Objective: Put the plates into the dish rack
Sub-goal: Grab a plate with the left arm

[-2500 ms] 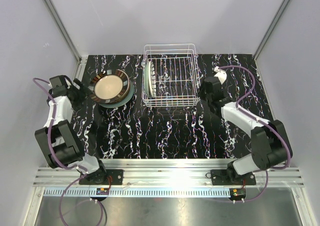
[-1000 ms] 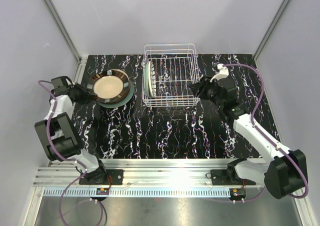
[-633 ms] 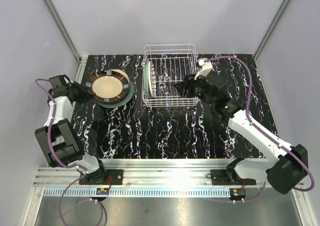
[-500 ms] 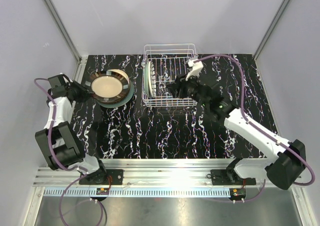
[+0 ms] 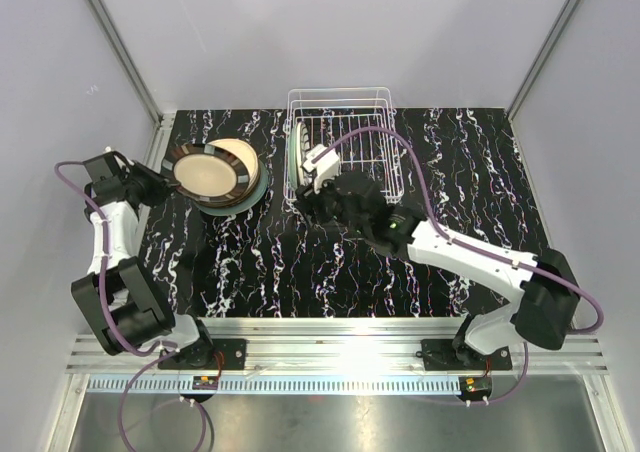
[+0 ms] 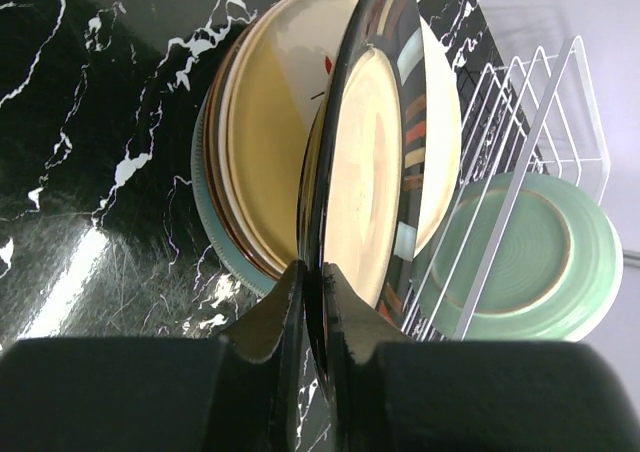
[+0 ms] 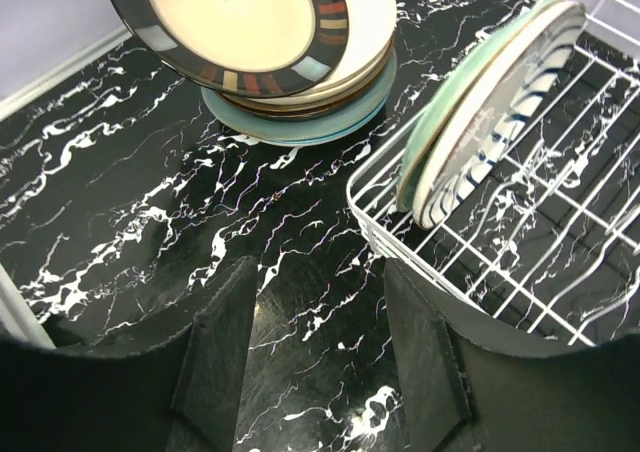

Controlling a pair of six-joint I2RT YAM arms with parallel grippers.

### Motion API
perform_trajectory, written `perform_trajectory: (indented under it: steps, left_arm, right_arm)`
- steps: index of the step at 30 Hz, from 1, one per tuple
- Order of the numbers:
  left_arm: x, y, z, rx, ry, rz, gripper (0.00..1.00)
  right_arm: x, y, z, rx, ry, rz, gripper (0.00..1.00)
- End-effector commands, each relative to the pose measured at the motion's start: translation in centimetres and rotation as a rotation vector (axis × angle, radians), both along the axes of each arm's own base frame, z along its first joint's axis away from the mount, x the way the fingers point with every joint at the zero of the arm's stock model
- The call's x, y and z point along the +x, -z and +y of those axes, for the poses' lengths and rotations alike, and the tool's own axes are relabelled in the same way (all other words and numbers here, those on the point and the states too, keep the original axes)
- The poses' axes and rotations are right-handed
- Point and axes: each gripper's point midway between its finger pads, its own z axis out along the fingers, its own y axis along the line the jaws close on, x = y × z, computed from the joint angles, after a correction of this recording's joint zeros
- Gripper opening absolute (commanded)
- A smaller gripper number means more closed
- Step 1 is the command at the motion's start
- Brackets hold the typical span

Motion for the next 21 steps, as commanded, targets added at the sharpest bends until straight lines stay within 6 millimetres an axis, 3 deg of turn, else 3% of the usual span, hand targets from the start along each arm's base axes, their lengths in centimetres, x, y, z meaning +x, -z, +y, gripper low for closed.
perform_trajectory:
  steps: [1,12,20,21]
  left_arm:
    - [0.8,-3.9,-0.7,-0.028,0.045,-0.159,0.00]
    - [0.2,-7.4,-1.3,-0.055,0.070,-0.290,0.00]
    - [-0.2,-8.9,-2.1,-0.099,0.097,-0.355,0.00]
    - [-0.2,-9.0,-2.0,-0.098,0.095,-0.357,0.00]
  right_arm:
    - [1.0,-3.2,1.0,-0.003,0.025,-0.116,0.61]
    - [-1.7,-3.0,6.0,-0.101,-0.105,-0.291,0.69]
    - [-1.7,-1.4,10.1,-0.273,-0.180,-0.527,0.74]
    - [-1.6,-1.9,10.7,-0.277,-0.185,-0.550,0.74]
